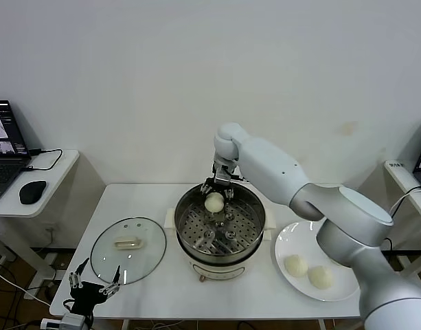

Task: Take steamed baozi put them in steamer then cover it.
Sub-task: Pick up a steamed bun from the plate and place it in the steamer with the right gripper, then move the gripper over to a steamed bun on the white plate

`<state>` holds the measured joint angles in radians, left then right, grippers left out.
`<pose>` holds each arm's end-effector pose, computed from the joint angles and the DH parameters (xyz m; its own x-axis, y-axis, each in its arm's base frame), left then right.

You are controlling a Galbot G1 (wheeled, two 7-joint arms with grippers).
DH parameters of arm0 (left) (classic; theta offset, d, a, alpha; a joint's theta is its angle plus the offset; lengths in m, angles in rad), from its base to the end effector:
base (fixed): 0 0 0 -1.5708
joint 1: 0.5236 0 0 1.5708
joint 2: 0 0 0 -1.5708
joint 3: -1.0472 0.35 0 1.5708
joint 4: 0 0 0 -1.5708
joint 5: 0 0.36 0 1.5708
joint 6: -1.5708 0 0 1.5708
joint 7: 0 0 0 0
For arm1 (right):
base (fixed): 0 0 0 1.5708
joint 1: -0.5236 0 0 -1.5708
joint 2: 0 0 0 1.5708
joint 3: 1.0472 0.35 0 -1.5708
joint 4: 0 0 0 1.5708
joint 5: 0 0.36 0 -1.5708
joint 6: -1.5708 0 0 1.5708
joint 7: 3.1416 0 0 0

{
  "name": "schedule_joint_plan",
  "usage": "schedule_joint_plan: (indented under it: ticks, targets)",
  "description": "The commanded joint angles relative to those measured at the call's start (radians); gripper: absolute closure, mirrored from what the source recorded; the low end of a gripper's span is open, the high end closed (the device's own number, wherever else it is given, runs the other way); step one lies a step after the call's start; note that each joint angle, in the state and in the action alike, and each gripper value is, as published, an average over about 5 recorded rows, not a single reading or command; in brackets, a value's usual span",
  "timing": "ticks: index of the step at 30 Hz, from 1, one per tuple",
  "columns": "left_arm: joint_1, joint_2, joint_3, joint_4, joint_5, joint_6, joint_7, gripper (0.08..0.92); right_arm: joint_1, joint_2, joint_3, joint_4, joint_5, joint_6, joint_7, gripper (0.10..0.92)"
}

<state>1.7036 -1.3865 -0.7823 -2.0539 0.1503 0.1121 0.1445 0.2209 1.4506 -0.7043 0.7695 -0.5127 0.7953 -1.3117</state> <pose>0.1436 0.1137 -0.3186 -0.9565 -0.0523 0.2870 0.0693 0.9149 0.3977 0.6288 0.1612 -0.1082 -0.0827 -0.1747 0.9811 -0.1598 -0.9694 -0.1861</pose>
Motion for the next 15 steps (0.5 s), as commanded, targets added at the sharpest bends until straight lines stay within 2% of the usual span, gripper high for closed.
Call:
schedule_joint_plan:
  ticks: [1, 7, 15]
  targets:
    - [-0.001, 0.001, 0.001, 0.002, 0.0, 0.001, 0.001, 0.177, 0.014, -0.021, 0.001, 0.029, 0.035, -0.066, -0.032, 0.237]
    - [-0.007, 0.0, 0.007, 0.001, 0.0, 0.004, 0.006, 0.177, 0.076, -0.1, -0.009, 0.144, 0.244, -0.205, -0.09, 0.203]
    - [-0.011, 0.003, 0.007, -0.006, -0.023, 0.02, 0.013, 0.177, 0.201, -0.337, -0.069, 0.391, 0.579, -0.598, -0.073, 0.203]
